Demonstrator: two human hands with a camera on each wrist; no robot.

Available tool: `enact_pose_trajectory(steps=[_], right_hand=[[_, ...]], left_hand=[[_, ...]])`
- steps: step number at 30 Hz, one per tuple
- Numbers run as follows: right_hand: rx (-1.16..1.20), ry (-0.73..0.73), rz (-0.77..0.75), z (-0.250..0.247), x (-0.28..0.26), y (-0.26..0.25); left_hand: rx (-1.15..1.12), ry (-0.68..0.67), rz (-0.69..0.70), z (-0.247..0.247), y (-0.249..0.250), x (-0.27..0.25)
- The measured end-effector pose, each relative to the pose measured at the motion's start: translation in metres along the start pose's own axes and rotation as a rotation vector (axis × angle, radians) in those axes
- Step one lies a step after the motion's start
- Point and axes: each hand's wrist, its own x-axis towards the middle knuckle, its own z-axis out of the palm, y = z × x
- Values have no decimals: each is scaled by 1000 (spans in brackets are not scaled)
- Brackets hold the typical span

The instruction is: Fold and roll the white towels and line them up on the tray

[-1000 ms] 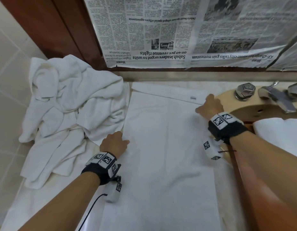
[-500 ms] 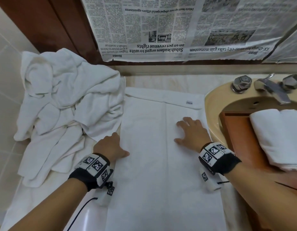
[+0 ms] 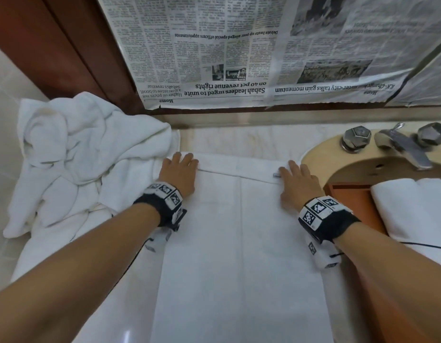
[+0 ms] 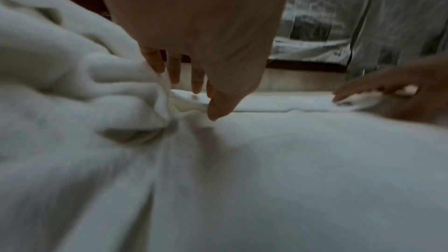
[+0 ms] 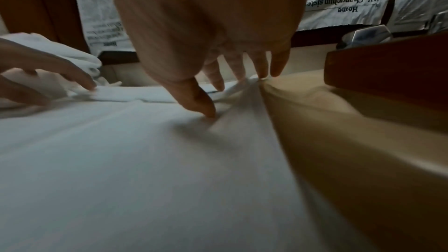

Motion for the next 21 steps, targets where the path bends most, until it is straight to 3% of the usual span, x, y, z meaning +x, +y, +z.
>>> enact_pose_trajectory(steps=[7, 10, 14, 17, 19, 21], right_hand=[[-73, 28, -23, -15, 36, 8], [23, 7, -34, -35, 56, 17], [443, 108, 151, -63, 85, 34], [497, 163, 270, -66, 85, 28], [401, 193, 195, -59, 70, 12], [313, 174, 30, -47, 51, -5]], left_hand=[[135, -118, 4, -13, -1, 52], [134, -174, 14, -25, -6, 72], [-137, -143, -106, -50, -25, 100], [-315, -9, -161, -51, -16, 96], [-445, 48, -118, -43, 3, 79], [-454, -13, -8, -32, 23, 58]])
